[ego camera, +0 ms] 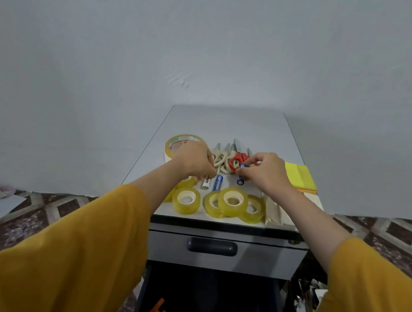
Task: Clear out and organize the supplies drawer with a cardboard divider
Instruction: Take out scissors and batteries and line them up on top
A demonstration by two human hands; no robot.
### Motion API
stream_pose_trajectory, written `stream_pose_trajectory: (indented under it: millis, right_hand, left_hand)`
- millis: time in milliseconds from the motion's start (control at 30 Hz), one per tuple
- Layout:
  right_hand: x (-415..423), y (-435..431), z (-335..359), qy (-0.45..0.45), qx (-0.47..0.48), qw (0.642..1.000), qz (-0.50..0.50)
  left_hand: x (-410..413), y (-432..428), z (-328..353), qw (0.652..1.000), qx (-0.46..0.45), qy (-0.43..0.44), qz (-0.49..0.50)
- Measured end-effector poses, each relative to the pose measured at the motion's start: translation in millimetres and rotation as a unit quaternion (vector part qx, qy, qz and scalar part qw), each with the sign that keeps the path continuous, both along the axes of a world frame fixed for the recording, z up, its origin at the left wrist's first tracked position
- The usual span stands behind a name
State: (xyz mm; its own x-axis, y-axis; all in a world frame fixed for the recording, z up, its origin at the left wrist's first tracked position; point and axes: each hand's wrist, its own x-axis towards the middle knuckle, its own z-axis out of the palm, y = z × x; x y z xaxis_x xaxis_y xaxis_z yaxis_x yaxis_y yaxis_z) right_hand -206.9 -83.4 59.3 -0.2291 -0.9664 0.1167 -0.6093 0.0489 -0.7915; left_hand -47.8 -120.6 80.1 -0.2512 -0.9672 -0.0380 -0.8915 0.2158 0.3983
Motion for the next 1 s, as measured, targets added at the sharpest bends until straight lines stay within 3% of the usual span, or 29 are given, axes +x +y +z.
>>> stream_pose_trajectory:
  millis: [433, 1000]
  right_hand:
    - [4, -1, 3, 0.037, 0.011, 0.999, 0.029]
    - [30, -8, 6, 0.16, 0.094, 0.979, 0.079]
  left_hand:
    - [6, 1, -4, 0.992, -0.038, -0.117, -0.014]
    - [29, 7, -2, 0.995, -0.085, -0.012, 0.04]
